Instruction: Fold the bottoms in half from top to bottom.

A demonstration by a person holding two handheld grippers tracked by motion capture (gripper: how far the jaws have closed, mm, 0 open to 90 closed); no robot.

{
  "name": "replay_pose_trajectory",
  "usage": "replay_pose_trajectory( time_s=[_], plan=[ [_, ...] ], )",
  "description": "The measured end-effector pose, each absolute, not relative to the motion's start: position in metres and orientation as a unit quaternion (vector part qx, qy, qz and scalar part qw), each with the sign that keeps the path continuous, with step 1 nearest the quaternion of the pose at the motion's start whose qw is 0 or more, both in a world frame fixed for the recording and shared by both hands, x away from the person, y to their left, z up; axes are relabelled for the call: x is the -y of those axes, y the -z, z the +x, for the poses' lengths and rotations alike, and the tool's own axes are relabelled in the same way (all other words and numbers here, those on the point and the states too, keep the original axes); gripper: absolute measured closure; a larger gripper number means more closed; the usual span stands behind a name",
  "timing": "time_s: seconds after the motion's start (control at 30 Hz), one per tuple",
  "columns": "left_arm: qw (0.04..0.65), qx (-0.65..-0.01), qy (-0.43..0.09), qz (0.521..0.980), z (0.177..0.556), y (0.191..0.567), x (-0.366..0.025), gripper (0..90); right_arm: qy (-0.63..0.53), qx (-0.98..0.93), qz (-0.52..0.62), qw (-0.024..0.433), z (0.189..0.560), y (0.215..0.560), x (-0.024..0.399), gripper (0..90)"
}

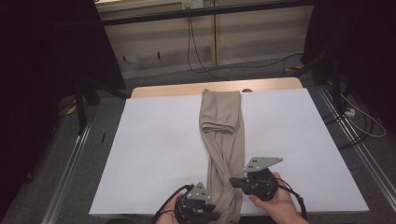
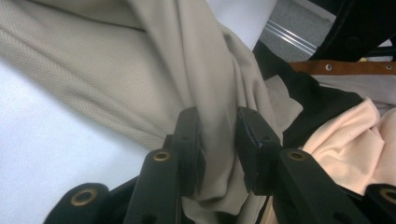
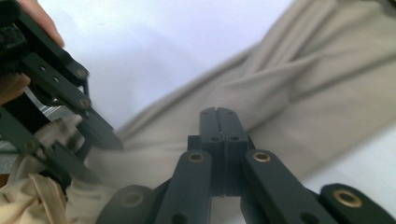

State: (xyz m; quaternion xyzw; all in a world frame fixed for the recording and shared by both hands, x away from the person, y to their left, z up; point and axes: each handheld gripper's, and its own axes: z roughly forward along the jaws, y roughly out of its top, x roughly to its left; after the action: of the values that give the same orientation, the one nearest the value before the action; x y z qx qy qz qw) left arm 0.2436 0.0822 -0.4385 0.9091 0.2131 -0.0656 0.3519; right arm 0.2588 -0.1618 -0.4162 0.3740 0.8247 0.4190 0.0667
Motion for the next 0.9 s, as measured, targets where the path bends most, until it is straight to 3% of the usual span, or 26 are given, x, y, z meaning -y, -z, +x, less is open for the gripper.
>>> replay_pose_trajectory(
  time_s=[0.07, 0.2, 0.4, 0.47, 0.53, 0.63, 0.73, 0.9],
  plan=[
    [0.350, -0.215, 0.065, 0.910, 0.243, 0.438, -0.081, 70.7, -0.414, -0.822, 0.385, 0.067, 0.257, 0.420, 0.171, 90.0],
    [0.338, -0.199, 0.087, 0.916, 0.238, 0.440, -0.075, 89.1, -0.389, -0.826, 0.401, 0.073, 0.260, 0.428, 0.179, 90.0],
    [0.353, -0.196, 0.099, 0.910, 0.234, 0.438, -0.069, 89.7, -0.358, -0.840, 0.401, 0.077, 0.259, 0.431, 0.178, 90.0],
    [0.370, -0.201, 0.135, 0.897, 0.237, 0.438, -0.071, 89.7, -0.358, -0.834, 0.412, 0.080, 0.259, 0.431, 0.186, 90.0],
    [0.385, -0.205, 0.148, 0.888, 0.236, 0.437, -0.071, 89.8, -0.332, -0.837, 0.418, 0.123, 0.258, 0.430, 0.192, 90.0],
    [0.388, -0.195, 0.146, 0.889, 0.233, 0.433, -0.065, 89.6, -0.360, -0.826, 0.424, 0.096, 0.256, 0.428, 0.201, 90.0],
    [0.397, -0.194, 0.155, 0.884, 0.232, 0.432, -0.059, 89.7, -0.404, -0.827, 0.387, 0.057, 0.250, 0.423, 0.190, 79.4],
    [0.381, -0.179, 0.156, 0.894, 0.223, 0.439, -0.053, 89.4, -0.393, -0.845, 0.362, 0.039, 0.247, 0.426, 0.156, 63.9]
  ],
)
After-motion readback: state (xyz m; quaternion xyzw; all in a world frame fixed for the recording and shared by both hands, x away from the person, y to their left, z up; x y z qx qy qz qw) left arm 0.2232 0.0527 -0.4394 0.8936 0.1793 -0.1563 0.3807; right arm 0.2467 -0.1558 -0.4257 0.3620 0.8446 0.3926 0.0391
